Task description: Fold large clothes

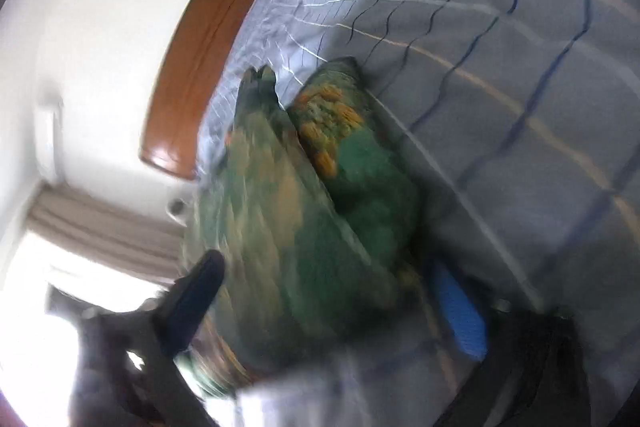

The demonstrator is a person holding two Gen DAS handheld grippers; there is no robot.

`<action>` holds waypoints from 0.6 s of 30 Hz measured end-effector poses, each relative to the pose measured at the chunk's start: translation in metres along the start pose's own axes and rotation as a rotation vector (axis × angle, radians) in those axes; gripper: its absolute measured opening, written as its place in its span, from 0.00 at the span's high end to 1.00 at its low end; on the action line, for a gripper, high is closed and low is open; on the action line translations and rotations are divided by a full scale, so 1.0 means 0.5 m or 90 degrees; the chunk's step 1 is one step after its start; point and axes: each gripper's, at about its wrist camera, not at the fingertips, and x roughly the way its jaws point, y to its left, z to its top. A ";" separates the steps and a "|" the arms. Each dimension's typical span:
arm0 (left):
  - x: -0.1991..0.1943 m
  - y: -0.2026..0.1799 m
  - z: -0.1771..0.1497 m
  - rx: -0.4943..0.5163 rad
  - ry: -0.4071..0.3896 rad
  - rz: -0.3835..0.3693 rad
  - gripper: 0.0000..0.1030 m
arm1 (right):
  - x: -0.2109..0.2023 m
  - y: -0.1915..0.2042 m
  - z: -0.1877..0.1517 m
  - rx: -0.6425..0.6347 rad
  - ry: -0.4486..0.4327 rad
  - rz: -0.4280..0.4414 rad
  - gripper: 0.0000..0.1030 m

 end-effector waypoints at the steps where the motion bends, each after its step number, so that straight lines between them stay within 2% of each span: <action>1: -0.020 0.000 0.011 -0.003 -0.005 -0.008 0.03 | 0.004 0.012 0.007 0.003 -0.004 -0.005 0.47; 2: -0.053 0.004 0.027 -0.022 -0.022 -0.043 0.03 | -0.001 0.033 0.009 -0.018 -0.014 -0.017 0.62; 6: -0.159 -0.006 0.105 -0.049 -0.076 -0.181 0.01 | -0.052 0.200 -0.041 -0.270 -0.086 -0.047 0.69; 8: -0.183 -0.045 0.161 -0.024 -0.054 -0.243 0.01 | -0.064 0.292 -0.095 -0.401 -0.125 -0.056 0.70; 11: -0.192 -0.096 0.215 0.016 -0.020 -0.260 0.01 | -0.055 0.379 -0.165 -0.537 -0.144 -0.056 0.70; 14: -0.212 -0.123 0.240 0.043 -0.010 -0.263 0.00 | -0.026 0.444 -0.240 -0.682 -0.148 -0.075 0.71; 17: -0.211 -0.142 0.244 0.064 0.031 -0.213 0.00 | 0.002 0.482 -0.304 -0.803 -0.160 -0.102 0.71; 18: -0.211 -0.149 0.239 0.085 0.040 -0.180 0.00 | 0.008 0.489 -0.320 -0.833 -0.162 -0.109 0.71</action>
